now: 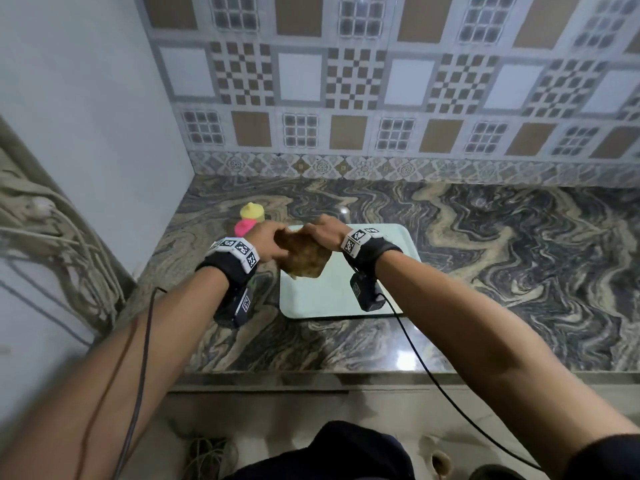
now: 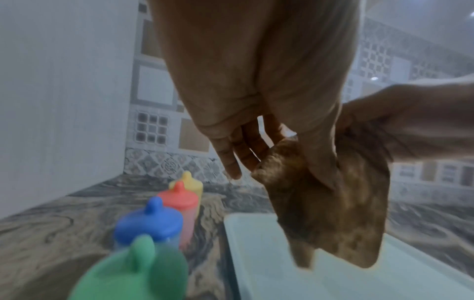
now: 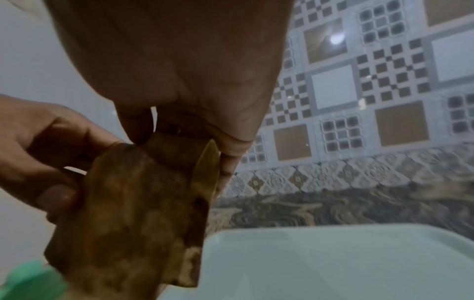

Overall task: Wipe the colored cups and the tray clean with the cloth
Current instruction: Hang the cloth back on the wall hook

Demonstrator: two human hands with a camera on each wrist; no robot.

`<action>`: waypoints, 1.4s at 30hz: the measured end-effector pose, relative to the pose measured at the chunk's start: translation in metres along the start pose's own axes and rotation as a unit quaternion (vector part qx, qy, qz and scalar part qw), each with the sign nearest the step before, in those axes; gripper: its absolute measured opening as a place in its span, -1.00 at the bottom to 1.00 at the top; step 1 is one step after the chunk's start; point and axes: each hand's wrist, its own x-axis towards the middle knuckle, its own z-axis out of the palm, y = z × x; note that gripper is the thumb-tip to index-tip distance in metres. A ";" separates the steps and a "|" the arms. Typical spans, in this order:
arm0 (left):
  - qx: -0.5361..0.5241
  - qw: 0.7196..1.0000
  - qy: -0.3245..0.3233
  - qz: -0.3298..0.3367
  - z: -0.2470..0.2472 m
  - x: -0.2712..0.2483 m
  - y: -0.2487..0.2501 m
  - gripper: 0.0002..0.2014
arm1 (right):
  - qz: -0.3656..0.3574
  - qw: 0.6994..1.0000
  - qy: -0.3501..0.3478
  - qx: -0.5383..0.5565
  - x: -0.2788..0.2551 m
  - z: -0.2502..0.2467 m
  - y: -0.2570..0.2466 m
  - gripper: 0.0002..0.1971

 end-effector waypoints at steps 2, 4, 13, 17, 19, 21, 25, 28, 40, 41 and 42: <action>0.003 1.000 0.005 -0.006 -0.018 0.004 -0.002 -0.70 | -0.031 0.999 0.004 -0.019 0.007 -0.014 -0.006 -0.62; -0.012 1.000 0.020 -0.003 -0.036 0.008 0.000 -0.70 | -0.069 0.997 0.016 -0.038 0.017 -0.025 -0.010 -0.63; -0.043 0.979 0.193 -0.043 -0.135 0.021 0.025 -0.81 | -0.256 0.953 0.143 0.074 0.075 -0.066 -0.044 -0.62; -0.042 0.957 0.277 -0.073 -0.182 0.012 0.035 -0.78 | -0.349 0.912 0.182 0.114 0.093 -0.087 -0.073 -0.52; -0.037 0.941 0.326 -0.089 -0.204 0.004 0.042 -0.76 | -0.373 0.894 0.208 0.136 0.104 -0.096 -0.092 -0.64; -0.028 0.921 0.376 -0.095 -0.224 -0.007 0.046 -0.74 | -0.404 0.871 0.232 0.159 0.115 -0.104 -0.113 -0.79; 0.001 0.890 0.442 -0.114 -0.249 -0.029 0.046 -0.76 | -0.420 0.861 0.202 0.203 0.136 -0.117 -0.154 -0.87; 0.028 0.864 0.487 -0.126 -0.262 -0.041 0.042 -0.79 | -0.436 0.856 0.183 0.211 0.153 -0.119 -0.184 -0.85; 0.145 0.742 0.640 -0.136 -0.364 -0.082 0.001 -0.84 | -0.514 0.796 0.192 0.257 0.200 -0.115 -0.349 -0.81; 0.175 0.733 0.644 -0.136 -0.375 -0.083 -0.002 -0.83 | -0.524 0.786 0.205 0.258 0.204 -0.116 -0.362 -0.78; 0.208 0.723 0.645 -0.135 -0.385 -0.085 -0.005 -0.81 | -0.535 0.774 0.217 0.260 0.207 -0.119 -0.376 -0.76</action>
